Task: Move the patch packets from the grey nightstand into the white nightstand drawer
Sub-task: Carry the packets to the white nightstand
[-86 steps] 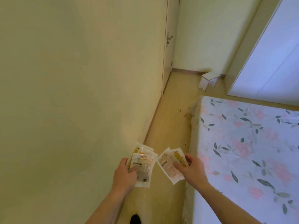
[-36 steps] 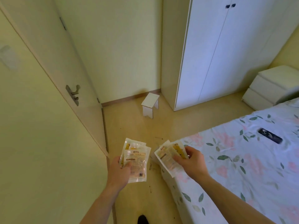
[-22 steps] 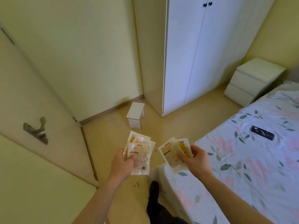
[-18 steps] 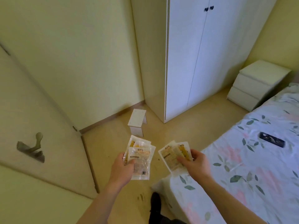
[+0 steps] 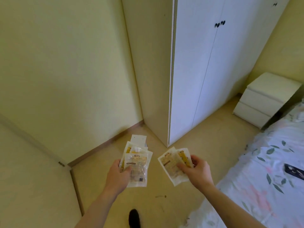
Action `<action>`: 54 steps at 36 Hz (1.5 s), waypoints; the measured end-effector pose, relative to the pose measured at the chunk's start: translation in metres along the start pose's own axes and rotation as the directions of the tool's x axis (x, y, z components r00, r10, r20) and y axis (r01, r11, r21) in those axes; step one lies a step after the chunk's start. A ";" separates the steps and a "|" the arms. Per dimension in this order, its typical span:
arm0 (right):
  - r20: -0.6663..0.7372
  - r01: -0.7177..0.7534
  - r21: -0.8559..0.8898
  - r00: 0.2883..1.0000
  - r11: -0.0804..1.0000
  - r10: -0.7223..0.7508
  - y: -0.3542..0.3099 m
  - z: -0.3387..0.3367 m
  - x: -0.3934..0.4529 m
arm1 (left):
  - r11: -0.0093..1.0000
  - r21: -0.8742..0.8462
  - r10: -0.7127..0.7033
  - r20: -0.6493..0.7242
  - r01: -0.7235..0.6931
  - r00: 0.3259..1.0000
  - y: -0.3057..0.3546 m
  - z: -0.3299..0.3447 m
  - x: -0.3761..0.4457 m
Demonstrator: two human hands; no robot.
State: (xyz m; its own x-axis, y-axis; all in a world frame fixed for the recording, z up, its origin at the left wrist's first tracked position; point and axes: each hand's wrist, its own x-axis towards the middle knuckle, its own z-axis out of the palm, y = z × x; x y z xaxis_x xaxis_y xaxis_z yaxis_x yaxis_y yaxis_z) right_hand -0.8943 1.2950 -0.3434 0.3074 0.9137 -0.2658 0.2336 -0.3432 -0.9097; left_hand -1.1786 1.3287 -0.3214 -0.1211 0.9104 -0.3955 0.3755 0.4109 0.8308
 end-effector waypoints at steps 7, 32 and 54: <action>-0.183 -0.055 0.038 0.981 0.998 0.061 -0.012 -0.002 0.090 | 0.994 0.063 0.072 0.176 -0.084 0.982 0.059 0.026 0.124; -0.689 -0.145 0.379 0.615 0.914 0.383 0.008 -0.234 0.304 | 0.859 0.244 0.150 0.720 -0.450 0.677 0.341 0.393 0.347; -0.714 -0.153 0.330 0.604 0.931 0.353 0.002 -0.511 0.571 | 0.891 0.197 0.139 0.740 -0.409 0.658 0.528 0.707 0.478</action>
State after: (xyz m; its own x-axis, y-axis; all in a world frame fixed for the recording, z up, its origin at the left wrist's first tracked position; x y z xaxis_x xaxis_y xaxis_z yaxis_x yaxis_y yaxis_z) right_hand -0.2472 1.7050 -0.3345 0.9271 0.2760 -0.2535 -0.1341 -0.3873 -0.9121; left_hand -0.3882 1.9467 -0.3490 0.6521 0.6210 -0.4348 0.5648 -0.0154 0.8251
